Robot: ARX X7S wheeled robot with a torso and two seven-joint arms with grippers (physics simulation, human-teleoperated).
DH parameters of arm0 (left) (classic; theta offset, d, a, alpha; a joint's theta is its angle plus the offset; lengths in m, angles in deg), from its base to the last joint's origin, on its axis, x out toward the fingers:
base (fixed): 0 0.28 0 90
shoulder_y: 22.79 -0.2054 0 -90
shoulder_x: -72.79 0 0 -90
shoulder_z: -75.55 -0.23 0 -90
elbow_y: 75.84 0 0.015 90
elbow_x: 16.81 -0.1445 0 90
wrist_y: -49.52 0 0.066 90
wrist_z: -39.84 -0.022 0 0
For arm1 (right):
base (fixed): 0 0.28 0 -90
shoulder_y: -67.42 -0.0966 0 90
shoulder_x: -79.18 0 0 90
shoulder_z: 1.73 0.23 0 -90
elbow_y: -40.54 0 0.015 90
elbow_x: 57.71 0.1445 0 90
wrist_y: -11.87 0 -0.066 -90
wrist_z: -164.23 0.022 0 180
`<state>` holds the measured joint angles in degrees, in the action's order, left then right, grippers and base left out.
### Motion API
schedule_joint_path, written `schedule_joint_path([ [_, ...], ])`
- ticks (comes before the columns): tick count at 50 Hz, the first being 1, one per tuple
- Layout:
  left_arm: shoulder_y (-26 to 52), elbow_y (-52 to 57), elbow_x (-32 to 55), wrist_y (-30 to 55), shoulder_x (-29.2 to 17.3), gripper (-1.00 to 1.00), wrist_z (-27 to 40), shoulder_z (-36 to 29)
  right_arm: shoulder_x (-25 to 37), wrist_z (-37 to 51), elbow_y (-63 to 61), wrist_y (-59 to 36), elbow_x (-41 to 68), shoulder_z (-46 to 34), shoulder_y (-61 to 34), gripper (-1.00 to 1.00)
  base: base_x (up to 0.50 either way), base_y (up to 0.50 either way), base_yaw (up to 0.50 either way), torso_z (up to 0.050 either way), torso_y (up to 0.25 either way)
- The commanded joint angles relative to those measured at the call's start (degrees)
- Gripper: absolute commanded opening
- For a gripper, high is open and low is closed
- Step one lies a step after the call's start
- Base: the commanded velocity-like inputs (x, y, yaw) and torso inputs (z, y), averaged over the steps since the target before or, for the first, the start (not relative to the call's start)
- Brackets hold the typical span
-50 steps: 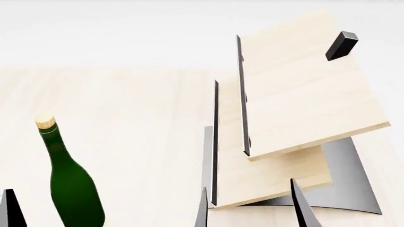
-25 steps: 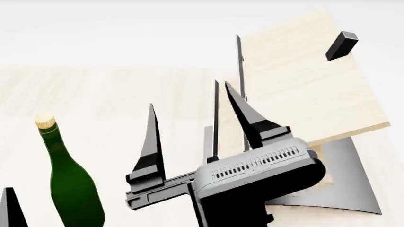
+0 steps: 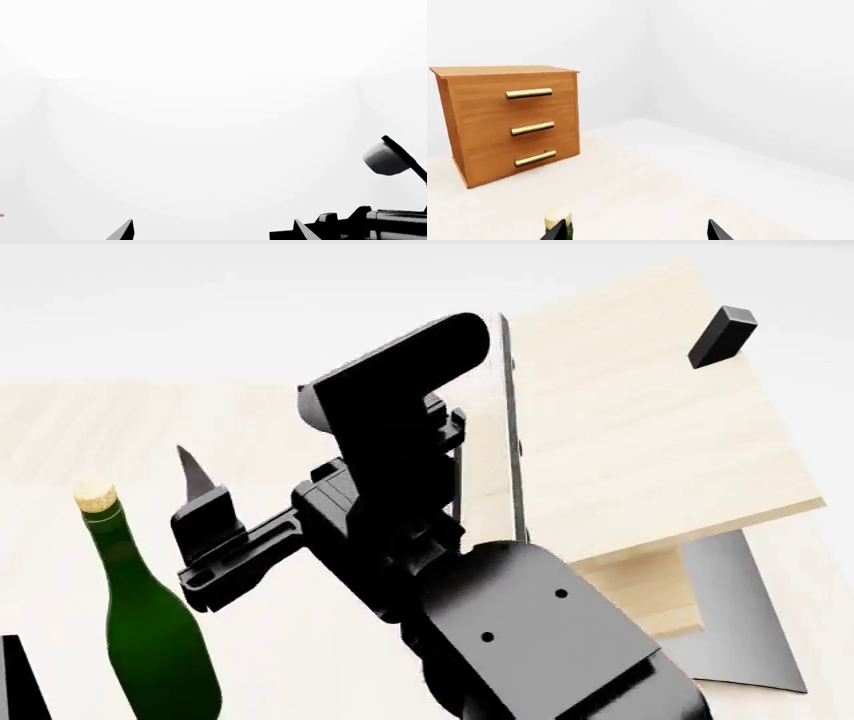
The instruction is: Put the wine bottle on the wine rack.
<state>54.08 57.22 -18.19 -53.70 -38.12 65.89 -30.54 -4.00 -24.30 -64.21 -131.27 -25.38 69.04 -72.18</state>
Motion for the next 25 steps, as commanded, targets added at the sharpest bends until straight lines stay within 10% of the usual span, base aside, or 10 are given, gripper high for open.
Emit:
schedule_joint_path([
  [1, 0.1, 0.0, 0.1, -0.1, -0.2, 1.0, 0.3, 0.0, -1.3, -6.3, 5.8, -7.6, 8.2, -0.1, -5.8, 1.0, 0.0, 0.0, 0.0, 0.0, 0.0],
  [25, 0.4, -0.2, 0.1, 0.3, -0.4, 1.0, 0.6, -0.5, -2.8, -10.7, 18.3, -2.7, 7.9, -4.7, -7.8, 1.0, 0.0, 0.0, 0.0, 0.0, 0.0],
])
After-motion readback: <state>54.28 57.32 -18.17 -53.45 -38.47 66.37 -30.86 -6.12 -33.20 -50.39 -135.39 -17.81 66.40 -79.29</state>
